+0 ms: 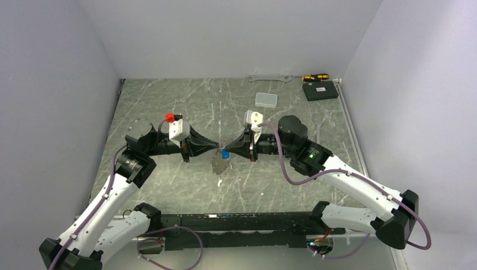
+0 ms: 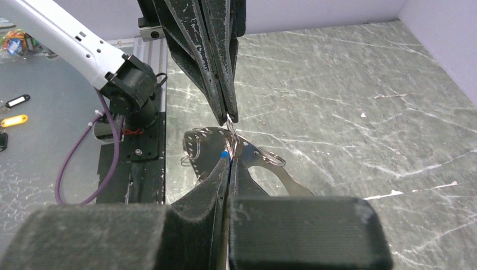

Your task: Put the keys on the keyring

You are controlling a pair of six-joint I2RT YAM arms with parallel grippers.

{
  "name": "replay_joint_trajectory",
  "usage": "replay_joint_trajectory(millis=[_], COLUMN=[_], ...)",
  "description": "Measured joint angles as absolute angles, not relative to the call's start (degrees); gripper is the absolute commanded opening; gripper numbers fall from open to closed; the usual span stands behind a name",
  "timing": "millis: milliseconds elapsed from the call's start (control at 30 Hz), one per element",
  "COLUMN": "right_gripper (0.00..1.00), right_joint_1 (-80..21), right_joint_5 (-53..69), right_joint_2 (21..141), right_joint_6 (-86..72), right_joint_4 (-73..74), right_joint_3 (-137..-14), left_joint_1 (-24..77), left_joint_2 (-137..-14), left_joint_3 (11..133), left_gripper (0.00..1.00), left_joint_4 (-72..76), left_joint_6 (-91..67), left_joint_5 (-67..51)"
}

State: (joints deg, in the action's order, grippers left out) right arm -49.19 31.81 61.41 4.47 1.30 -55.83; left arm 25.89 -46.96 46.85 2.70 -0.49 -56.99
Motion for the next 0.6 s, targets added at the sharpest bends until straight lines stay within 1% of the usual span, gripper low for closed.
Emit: replay_joint_trajectory(millis=[200, 233, 267, 300, 367, 433, 600], right_gripper=[0.01, 0.06, 0.13, 0.23, 0.35, 0.39, 0.4], right_joint_1=[-49.2, -49.2, -49.2, -49.2, -49.1, -49.0, -48.8], right_joint_5=[31.9, 31.9, 31.9, 31.9, 31.9, 31.8, 31.8], right_joint_2=[61.4, 61.4, 61.4, 61.4, 61.4, 61.4, 61.4], right_joint_6=[4.5, 4.5, 4.5, 4.4, 4.4, 4.5, 4.6], right_joint_4=[1.2, 1.2, 1.2, 1.2, 1.2, 1.2, 0.9], right_joint_3=[-55.5, -55.5, -55.5, -55.5, -55.5, -55.5, -55.5], left_joint_1=[25.7, 25.7, 25.7, 25.7, 25.7, 25.7, 25.7], left_joint_2=[-47.0, -47.0, -47.0, -47.0, -47.0, -47.0, -47.0], left_joint_3=[46.6, 46.6, 46.6, 46.6, 46.6, 46.6, 46.6], left_gripper=[0.0, 0.0, 0.0, 0.0, 0.0, 0.0, 0.0], left_joint_4=[2.9, 2.9, 2.9, 3.0, 3.2, 3.5, 3.6], left_joint_6=[-0.9, -0.9, -0.9, -1.0, -1.1, -1.1, -1.2], left_joint_5=[-57.3, -57.4, -57.5, -57.5, -57.7, -57.9, -58.4])
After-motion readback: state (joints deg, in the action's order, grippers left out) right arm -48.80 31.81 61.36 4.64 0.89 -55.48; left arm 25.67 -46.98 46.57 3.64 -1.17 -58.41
